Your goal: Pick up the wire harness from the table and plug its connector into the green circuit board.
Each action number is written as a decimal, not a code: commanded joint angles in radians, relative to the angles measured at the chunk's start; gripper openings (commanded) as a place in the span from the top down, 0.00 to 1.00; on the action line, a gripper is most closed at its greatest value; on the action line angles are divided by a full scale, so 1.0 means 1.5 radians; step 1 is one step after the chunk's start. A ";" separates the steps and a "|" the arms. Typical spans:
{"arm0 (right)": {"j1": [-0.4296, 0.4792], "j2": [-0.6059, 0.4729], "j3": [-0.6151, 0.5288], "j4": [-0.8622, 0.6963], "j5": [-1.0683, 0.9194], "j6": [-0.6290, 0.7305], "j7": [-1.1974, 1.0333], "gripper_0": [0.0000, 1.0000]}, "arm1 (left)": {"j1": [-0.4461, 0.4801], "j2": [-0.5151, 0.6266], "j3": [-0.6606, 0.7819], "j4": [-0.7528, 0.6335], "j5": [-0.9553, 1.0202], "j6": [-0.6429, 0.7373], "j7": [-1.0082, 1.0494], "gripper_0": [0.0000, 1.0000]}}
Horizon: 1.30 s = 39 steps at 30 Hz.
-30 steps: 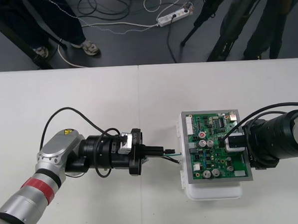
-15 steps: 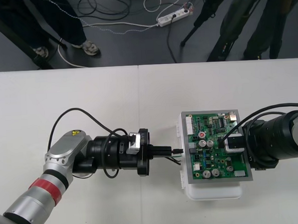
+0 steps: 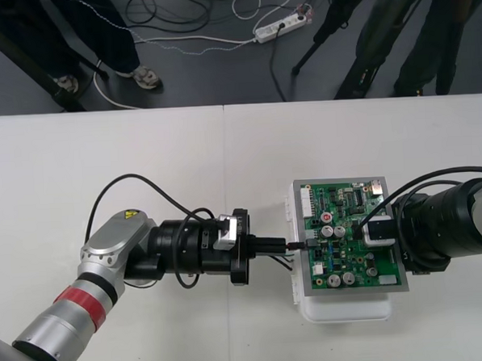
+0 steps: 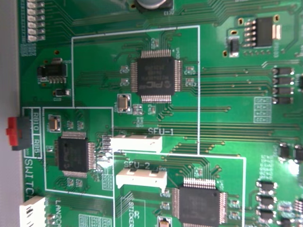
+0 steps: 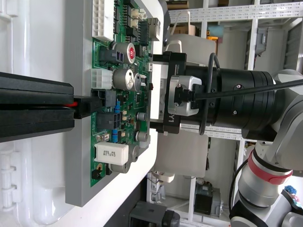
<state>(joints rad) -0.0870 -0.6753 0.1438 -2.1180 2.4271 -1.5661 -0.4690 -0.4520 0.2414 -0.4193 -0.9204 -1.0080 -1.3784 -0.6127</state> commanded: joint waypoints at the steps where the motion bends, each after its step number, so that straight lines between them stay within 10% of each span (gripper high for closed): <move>1: 0.008 0.006 0.015 -0.018 0.001 -0.003 0.023 0.00 | -0.031 -0.020 -0.018 -0.005 0.010 0.017 0.006 1.00; 39: 0.008 0.006 0.014 -0.017 0.007 -0.003 0.018 0.00 | -0.034 -0.021 -0.018 -0.005 0.015 0.023 0.018 1.00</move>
<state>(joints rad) -0.0869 -0.6753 0.1443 -2.1180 2.4288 -1.5661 -0.4690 -0.4607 0.2397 -0.4198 -0.9198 -1.0016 -1.3725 -0.6118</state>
